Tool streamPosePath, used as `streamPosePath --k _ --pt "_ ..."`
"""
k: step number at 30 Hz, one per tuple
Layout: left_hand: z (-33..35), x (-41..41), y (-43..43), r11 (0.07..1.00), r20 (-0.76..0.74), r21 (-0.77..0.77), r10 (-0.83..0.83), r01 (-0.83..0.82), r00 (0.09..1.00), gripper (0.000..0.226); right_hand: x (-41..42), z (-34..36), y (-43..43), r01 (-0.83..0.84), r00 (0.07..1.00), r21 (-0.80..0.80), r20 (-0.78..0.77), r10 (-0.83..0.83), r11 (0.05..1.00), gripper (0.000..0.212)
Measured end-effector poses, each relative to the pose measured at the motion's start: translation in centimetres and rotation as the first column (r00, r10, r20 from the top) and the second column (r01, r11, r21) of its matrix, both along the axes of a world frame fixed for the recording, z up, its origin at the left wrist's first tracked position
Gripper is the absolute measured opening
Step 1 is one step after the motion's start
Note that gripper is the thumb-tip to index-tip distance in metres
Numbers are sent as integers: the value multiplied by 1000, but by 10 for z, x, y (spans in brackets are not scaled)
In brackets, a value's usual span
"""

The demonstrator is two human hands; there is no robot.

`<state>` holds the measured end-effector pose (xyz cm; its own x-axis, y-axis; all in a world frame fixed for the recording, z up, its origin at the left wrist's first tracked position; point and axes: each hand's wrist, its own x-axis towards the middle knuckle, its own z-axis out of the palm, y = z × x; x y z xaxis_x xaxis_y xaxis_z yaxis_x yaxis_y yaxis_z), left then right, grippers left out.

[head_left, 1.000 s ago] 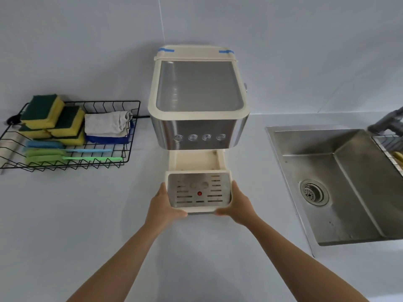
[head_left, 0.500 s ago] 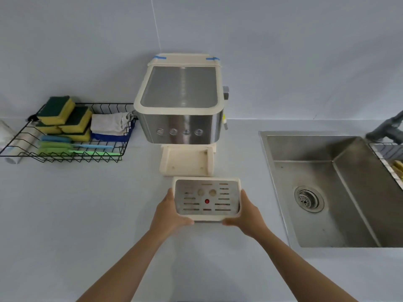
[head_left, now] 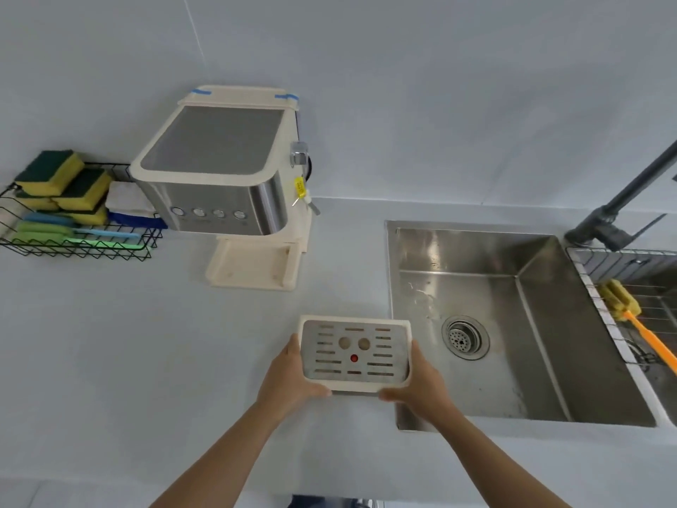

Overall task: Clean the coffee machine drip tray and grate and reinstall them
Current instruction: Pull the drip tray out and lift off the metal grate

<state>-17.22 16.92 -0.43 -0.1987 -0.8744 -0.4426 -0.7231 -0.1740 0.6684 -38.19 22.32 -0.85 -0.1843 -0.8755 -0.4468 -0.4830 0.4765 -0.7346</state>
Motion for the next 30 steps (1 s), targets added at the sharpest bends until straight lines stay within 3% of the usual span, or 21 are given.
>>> streamPosePath --k 12,19,21,24,30 --pt "-7 -16 -6 997 108 17 -82 81 991 101 -19 -5 -2 -5 1000 79 -24 7 997 76" --pt "1 -17 -13 984 220 38 -177 173 959 125 -22 1 -4 -75 996 97 -44 79 993 82" --pt "6 -17 -14 977 269 -21 -197 211 943 121 -23 7 -5 -95 993 71 -70 100 993 82" --pt "15 -22 -15 938 338 -121 -269 325 902 105 -24 17 -10 -164 957 -16 -244 155 986 88" --pt "27 -42 -19 832 382 -98 -476 546 792 77 -14 26 -30 -321 888 26 -341 310 947 61"
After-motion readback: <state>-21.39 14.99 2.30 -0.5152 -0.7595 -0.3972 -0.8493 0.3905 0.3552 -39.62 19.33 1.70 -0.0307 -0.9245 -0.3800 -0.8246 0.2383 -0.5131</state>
